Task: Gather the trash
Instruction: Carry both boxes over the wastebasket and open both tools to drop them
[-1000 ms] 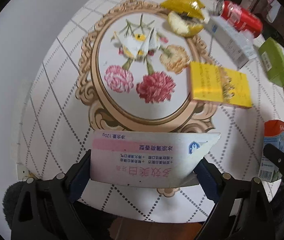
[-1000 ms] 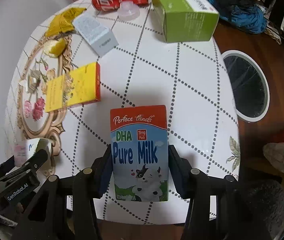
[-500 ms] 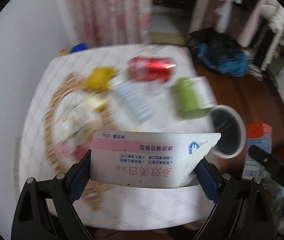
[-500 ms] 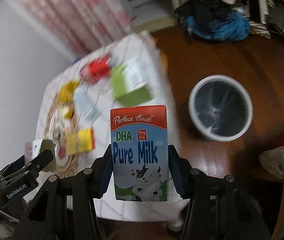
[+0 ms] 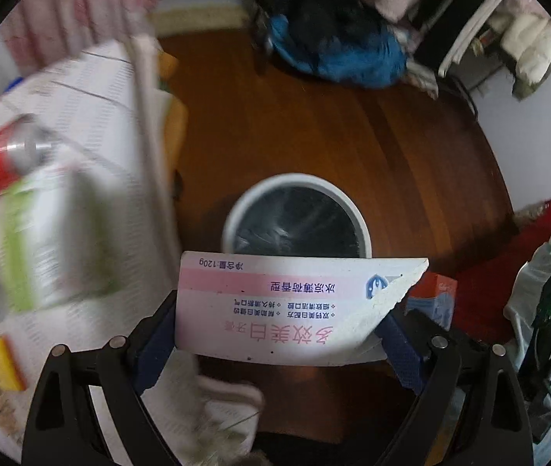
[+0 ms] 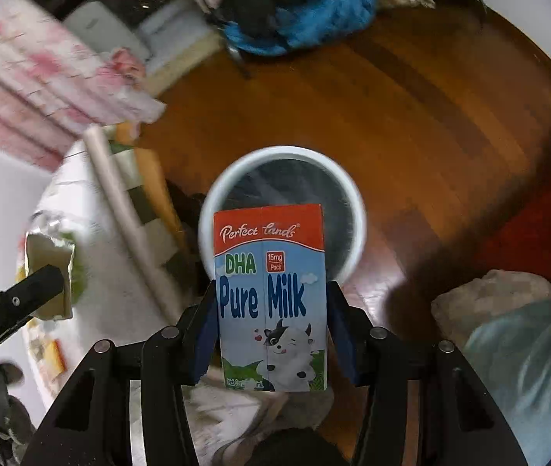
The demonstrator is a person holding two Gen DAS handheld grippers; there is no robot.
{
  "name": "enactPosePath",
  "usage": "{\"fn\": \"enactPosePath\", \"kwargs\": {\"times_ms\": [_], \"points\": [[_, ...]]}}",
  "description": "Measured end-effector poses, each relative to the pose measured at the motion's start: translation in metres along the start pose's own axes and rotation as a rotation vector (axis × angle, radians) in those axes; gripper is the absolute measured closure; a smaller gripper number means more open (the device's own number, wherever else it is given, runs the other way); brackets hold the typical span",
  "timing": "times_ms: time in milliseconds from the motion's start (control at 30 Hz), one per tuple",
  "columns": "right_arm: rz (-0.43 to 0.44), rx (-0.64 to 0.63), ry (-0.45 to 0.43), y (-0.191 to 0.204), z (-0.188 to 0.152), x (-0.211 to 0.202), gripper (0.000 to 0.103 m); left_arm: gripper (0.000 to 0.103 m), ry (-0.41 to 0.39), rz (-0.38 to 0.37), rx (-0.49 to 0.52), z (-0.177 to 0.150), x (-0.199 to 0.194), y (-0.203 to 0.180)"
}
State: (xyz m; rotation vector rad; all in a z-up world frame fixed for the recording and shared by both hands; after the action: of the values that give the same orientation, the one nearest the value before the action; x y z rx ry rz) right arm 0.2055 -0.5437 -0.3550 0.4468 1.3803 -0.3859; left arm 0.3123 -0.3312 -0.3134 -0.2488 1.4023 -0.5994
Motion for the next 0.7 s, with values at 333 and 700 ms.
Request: {"fn": "enactPosePath", "kwargs": {"times_ms": [333,700], "points": [[0.038,0.063,0.105,-0.017,0.039,0.085,0.05,0.002,0.128,-0.015,-0.032,0.041,0.071,-0.005],[-0.058,0.001,0.143,-0.003,0.046,0.129,0.002,0.002,0.104,0.155,0.043,0.035,0.083,0.006]]}}
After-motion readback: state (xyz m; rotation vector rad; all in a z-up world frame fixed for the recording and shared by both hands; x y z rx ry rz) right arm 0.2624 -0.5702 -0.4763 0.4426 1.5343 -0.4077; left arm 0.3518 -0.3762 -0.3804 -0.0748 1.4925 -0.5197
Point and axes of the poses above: each gripper's, at about its wrist camera, not at the fingertips, and x roughly the way its jaws point, y to its left, z to its top, the point moved 1 cm from there along x, roughly the way its jaws point, and after that the axes turned 15 degrees about -z, right-handed, at the moved point
